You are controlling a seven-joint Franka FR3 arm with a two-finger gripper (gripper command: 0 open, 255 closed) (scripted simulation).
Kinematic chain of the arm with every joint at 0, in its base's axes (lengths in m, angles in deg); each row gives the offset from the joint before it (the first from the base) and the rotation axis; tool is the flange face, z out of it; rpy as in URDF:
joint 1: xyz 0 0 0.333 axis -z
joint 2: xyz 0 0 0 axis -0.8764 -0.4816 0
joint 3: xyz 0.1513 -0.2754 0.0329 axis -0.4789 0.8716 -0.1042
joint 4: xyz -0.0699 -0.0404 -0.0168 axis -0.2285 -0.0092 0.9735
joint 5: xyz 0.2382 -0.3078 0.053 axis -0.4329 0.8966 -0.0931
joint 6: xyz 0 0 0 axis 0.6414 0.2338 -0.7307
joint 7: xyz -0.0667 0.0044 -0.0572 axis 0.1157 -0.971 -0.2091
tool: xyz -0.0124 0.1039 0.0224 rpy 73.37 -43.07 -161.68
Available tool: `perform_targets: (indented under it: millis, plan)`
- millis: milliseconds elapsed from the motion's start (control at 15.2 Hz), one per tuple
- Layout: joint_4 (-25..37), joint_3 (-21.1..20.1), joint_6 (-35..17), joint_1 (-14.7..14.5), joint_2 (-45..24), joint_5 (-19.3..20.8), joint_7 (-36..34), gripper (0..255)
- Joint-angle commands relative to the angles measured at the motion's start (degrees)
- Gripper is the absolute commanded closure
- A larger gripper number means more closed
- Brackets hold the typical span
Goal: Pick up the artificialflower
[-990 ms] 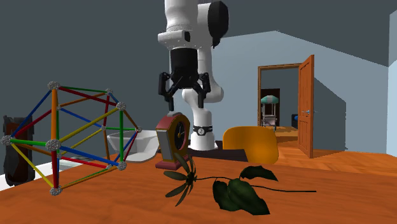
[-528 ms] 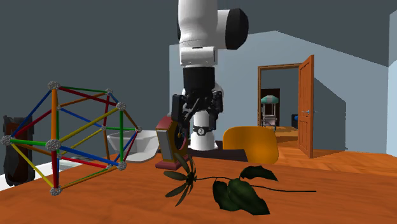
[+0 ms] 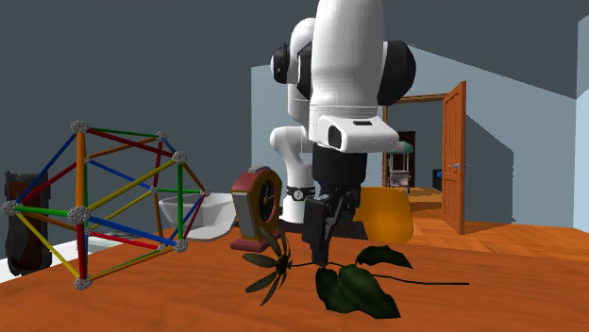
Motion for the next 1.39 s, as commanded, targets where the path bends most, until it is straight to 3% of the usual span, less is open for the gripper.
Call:
perform_targets:
  millis: [0, 462, 528, 1320]
  plan:
    - [0.1, -0.2, -1.1, -0.2, -1.4, 0.3, 0.5, 0]
    - [-0.3, -0.1, -4.0, -0.2, -3.9, 0.3, 0.5, 0]
    - [-0.5, -0.1, -4.1, -0.2, -3.8, 0.3, 0.4, 255]
    - [-0.1, -0.1, -2.4, -0.2, -2.5, 0.3, 0.5, 255]
